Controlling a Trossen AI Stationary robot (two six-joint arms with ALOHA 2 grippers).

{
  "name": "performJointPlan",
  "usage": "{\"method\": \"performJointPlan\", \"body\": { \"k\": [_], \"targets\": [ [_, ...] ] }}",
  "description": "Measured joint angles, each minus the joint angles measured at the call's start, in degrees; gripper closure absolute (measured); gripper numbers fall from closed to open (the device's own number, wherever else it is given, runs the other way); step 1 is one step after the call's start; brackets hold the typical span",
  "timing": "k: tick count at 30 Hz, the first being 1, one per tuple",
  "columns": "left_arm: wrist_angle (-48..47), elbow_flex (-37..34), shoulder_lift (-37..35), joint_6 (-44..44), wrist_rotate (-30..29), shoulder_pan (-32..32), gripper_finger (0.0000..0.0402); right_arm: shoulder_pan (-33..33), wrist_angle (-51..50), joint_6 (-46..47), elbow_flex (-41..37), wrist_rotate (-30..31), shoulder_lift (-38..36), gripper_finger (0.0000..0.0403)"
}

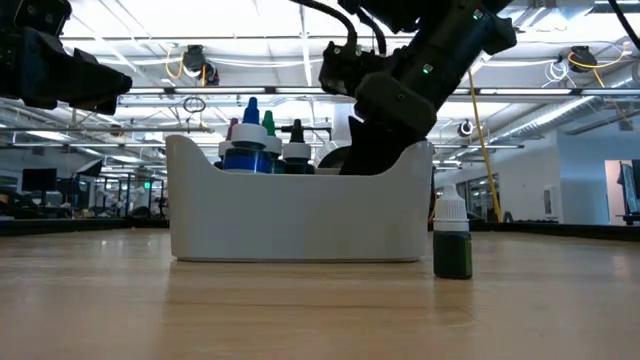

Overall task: Pick & Place food coloring
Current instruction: Put the red food coloring bottle into the gray bin, then put the small green food coloring bottle into the gray bin

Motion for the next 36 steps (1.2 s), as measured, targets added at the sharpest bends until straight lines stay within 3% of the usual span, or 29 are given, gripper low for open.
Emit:
{"method": "performJointPlan", "body": {
  "k": [11, 17, 22, 28, 32, 36],
  "targets": [
    [0.02, 0.0, 0.0, -0.1, 0.02, 0.0, 0.0339, -0.07, -0.25, -0.21, 0.0, -0.2, 1.28, 0.0353],
    [0.02, 0.0, 0.0, -0.23, 0.04, 0.0, 0.0339, -0.36, -0.59, 0.25, 0.0, -0.24, 0.3, 0.0303],
    [-0.05, 0.02, 0.0, -0.72, 0.06, 0.0, 0.0339, -0.48, -1.8, -0.48, -0.07, -0.17, -4.29, 0.027],
    [-0.13, 0.02, 0.0, -0.89, 0.05, 0.0, 0.0339, 0.49, -4.17, -3.66, -0.07, -0.13, -15.08, 0.0268],
    [-0.2, 0.02, 0.0, -0.89, 0.07, 0.0, 0.0339, 5.0, -4.22, -6.43, -0.07, 0.69, -21.19, 0.0274],
    [-0.24, 0.02, 0.0, -0.89, 0.06, 0.0, 0.0339, 12.34, -4.03, -6.25, -0.29, 7.26, -22.41, 0.0279]
  ]
}}
